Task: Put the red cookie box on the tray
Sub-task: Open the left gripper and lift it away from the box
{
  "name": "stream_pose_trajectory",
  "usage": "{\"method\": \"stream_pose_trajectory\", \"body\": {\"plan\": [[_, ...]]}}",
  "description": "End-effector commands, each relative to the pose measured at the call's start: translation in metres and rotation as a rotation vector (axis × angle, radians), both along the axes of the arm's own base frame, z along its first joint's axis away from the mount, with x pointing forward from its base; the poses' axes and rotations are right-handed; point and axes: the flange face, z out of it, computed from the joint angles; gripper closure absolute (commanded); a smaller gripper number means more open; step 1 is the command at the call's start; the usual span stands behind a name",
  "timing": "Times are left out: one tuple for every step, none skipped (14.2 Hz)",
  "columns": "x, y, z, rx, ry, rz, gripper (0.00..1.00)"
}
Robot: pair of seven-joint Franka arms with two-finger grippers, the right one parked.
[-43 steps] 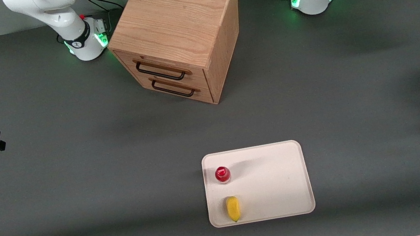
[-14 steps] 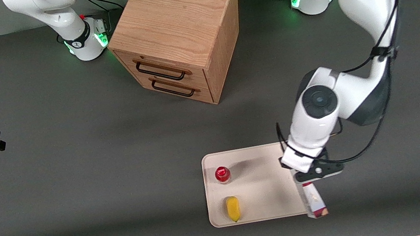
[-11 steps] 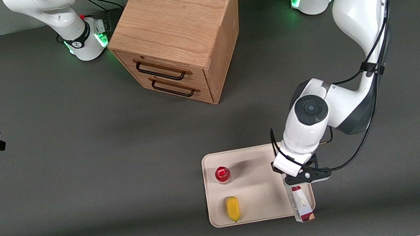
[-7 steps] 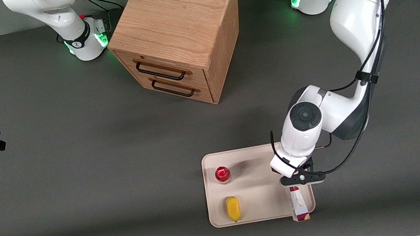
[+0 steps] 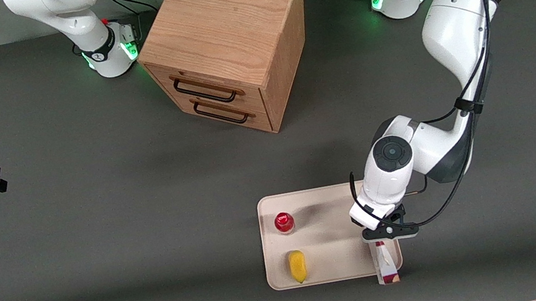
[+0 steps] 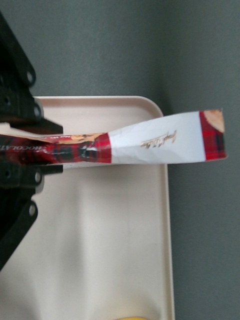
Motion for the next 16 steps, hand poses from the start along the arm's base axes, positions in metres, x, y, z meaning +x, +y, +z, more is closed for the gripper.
{"method": "stream_pose_trajectory", "body": {"plan": [[0.003, 0.008, 0.024, 0.015, -0.003, 0.027, 0.00], [0.006, 0.022, 0.035, 0.014, 0.023, 0.065, 0.00], [0.009, 0.035, 0.053, 0.015, 0.035, 0.096, 0.00], [0.008, 0.042, 0.073, 0.029, 0.034, 0.115, 0.00], [0.008, 0.062, 0.093, 0.070, 0.057, 0.134, 0.00], [0.008, 0.085, 0.110, 0.106, 0.088, 0.145, 0.00], [0.007, 0.107, 0.132, 0.109, 0.123, 0.125, 0.00], [0.003, 0.125, 0.156, 0.089, 0.161, 0.071, 0.00], [0.000, 0.152, 0.175, 0.095, 0.202, 0.037, 0.00], [-0.005, 0.172, 0.198, 0.091, 0.217, 0.015, 0.00], [-0.011, 0.190, 0.221, 0.063, 0.227, 0.009, 0.00], [-0.018, 0.217, 0.244, 0.033, 0.241, 0.030, 0.00], [-0.029, 0.236, 0.267, 0.012, 0.257, 0.007, 0.00], [-0.041, 0.253, 0.287, 0.020, 0.281, -0.023, 0.00], [-0.053, 0.267, 0.305, 0.033, 0.300, -0.034, 0.00], [-0.062, 0.275, 0.318, 0.037, 0.307, -0.024, 0.00]]}}
